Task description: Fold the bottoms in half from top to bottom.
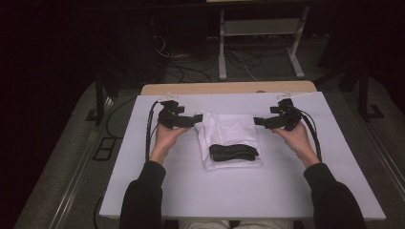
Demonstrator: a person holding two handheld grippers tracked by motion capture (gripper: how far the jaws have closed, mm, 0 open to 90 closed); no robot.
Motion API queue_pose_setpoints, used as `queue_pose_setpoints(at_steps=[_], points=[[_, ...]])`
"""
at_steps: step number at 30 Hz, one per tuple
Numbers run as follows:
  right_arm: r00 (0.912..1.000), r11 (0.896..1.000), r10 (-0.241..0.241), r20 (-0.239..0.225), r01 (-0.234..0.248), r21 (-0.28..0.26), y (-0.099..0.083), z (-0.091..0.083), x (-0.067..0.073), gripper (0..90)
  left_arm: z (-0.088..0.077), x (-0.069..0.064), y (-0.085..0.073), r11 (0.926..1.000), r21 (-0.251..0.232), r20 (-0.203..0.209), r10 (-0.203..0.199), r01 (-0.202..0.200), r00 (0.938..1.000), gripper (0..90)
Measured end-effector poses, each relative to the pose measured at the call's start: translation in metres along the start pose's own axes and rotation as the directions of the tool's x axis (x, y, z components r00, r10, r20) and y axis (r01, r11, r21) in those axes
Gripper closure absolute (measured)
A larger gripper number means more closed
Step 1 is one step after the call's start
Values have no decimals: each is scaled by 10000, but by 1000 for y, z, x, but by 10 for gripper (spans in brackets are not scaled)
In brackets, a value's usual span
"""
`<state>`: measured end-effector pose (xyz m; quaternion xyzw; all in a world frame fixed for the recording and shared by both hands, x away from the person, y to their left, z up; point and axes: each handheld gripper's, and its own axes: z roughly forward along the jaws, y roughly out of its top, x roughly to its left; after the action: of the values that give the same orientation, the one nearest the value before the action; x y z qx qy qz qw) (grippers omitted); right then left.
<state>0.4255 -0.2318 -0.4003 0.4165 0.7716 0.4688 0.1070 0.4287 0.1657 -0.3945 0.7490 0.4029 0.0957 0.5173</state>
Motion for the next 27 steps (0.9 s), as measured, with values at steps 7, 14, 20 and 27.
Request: queue_pose_setpoints(at_steps=[7, 14, 20, 27], points=[[9999, 9999, -157, -66, 157, 46, -3, -12, 4, 0, -14, 0, -8, 9999, 39, -96, 99, -99, 9999, 0], [9996, 9997, -261, -53, 262, 31, -10, -25, 8, 0, -30, -1, -10, 9998, -134, -141, 158, -160, 9998, 0], [9996, 9996, -277, -102, 276, -98, -17, -37, 10, 0, -42, -5, -14, 9986, -402, -186, 331, -338, 9993, 0], [9994, 9994, -334, -43, 334, 57, -28, -47, 14, 0, -49, -14, -18, 9978, -300, 85, 589, -587, 9982, 0]])
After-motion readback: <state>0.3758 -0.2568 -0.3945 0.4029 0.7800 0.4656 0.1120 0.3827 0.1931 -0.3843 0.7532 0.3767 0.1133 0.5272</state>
